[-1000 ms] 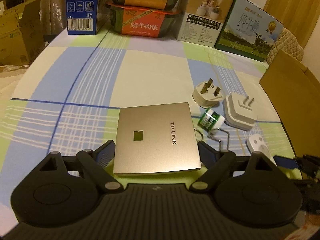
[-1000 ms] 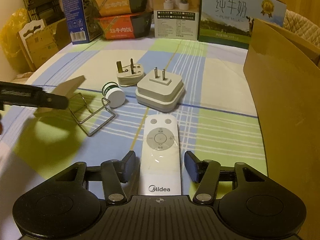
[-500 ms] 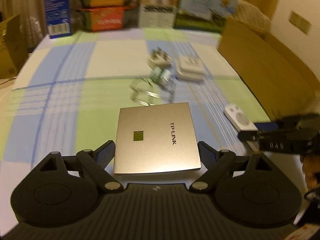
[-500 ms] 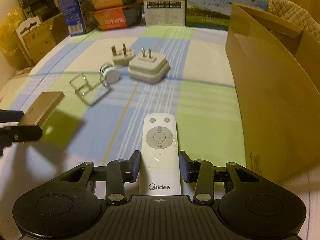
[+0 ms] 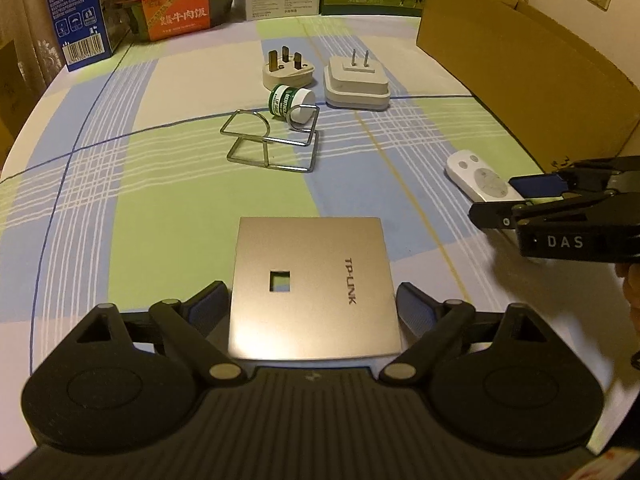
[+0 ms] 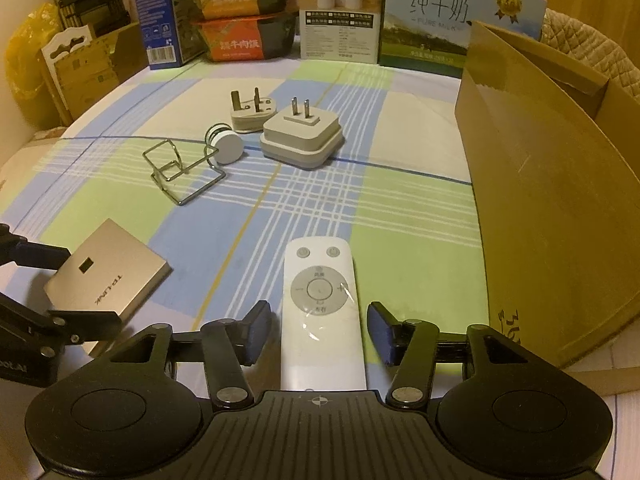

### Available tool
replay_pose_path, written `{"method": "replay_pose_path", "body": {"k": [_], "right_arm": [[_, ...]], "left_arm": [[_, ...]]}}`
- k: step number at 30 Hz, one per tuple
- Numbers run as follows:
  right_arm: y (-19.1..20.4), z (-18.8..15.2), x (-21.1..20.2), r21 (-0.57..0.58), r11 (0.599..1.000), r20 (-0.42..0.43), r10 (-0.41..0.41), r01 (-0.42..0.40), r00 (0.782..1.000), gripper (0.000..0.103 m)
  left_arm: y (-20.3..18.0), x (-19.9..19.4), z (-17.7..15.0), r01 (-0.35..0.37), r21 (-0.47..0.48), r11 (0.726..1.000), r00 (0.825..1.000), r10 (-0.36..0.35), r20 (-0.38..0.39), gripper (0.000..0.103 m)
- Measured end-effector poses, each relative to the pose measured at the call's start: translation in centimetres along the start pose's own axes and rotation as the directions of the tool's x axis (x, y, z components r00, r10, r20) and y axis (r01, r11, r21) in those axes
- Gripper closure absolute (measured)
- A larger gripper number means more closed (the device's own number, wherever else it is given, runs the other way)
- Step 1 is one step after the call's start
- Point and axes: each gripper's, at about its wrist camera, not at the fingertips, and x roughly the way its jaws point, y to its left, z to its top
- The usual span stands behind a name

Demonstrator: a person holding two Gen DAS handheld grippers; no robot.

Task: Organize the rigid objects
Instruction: 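Carry the remote and TP-LINK box over the cardboard box with both grippers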

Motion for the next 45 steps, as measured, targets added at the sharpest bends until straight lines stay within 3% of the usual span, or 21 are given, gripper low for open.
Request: {"method": "replay_pose_path", "body": {"k": [11, 17, 18, 20, 28, 37, 45], "right_arm": [[-0.1, 0.0, 0.1, 0.001, 1.000, 0.009, 0.001, -0.001, 1.000, 0.053], [0.1, 0.0, 0.2, -0.004, 1.000, 0.009, -0.001, 0.001, 1.000, 0.053], [0.1, 0.0, 0.2, -0.005, 1.000, 0.007, 0.000, 0.000, 1.000, 0.053], [0.3, 0.1, 0.1, -0.008, 1.000, 0.001, 0.001, -0.001, 1.000, 0.065], [0.1, 0.0, -0.5, 0.011, 1.000, 0.024, -0.003, 0.003, 1.000, 0.065], [-0.5, -0.2, -4.6, 0.064, 0.998, 0.084, 0.016, -0.022, 0.996, 0.066], [-0.8, 0.1, -11.8, 0.109, 0.993, 0.150, 0.025, -0.042, 0.988, 0.065]], "left_arm": [[-0.6, 0.9, 0.5, -0.040, 0.025, 0.999, 0.999, 0.039, 0.020, 0.013], [-0.7, 0.8, 0.7, -0.036, 0.019, 0.999, 0.999, 0.035, 0.014, 0.018], [-0.7, 0.7, 0.7, -0.035, 0.018, 0.999, 0.999, 0.035, 0.013, 0.018], [-0.8, 0.5, 0.8, -0.033, 0.014, 0.999, 0.999, 0.032, 0.022, 0.018], [-0.8, -1.0, 1.5, -0.015, -0.013, 1.000, 0.997, 0.016, 0.074, 0.018], [-0.4, -4.4, 2.0, 0.000, -0.092, 0.996, 0.991, 0.012, 0.131, 0.018], [-4.4, -9.2, 2.7, 0.013, -0.091, 0.996, 0.982, 0.004, 0.188, 0.018]]}}
